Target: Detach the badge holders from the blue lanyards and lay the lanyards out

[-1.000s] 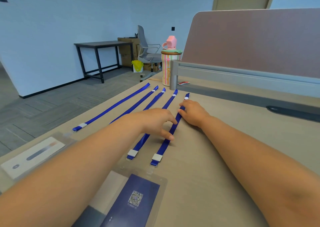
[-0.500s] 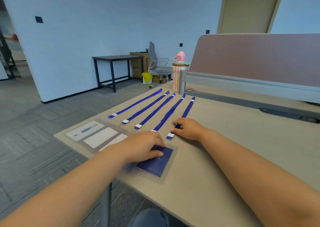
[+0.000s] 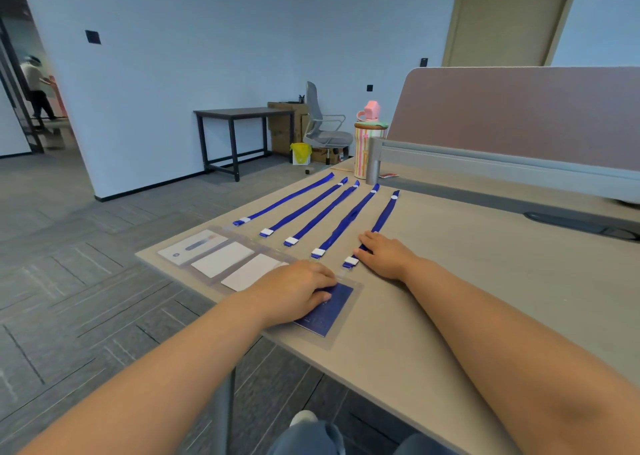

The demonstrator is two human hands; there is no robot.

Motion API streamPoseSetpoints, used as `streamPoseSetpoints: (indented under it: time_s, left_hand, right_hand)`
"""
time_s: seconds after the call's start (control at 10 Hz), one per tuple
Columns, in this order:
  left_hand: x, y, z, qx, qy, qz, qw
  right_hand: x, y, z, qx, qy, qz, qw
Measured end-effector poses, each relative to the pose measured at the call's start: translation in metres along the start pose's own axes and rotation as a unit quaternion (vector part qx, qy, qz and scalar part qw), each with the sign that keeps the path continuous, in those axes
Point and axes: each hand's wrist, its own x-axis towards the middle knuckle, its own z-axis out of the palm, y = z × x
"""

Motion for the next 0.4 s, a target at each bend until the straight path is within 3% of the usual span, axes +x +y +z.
streamPoseSetpoints:
  time_s: [0.3,0.4]
  left_hand:
    - [-0.006,0.003,-0.004,-0.014,0.001,-0.006,1.0]
    - [-0.006,0.005,-0.011,-0.029,0.031,-0.016,0.999]
  right_hand:
    - [-0.002,0.0,-0.001,0.023,0.001,0.004,1.0]
    - [-0.005,-0.001,-0.006,0.101,0.07,0.007,0.992]
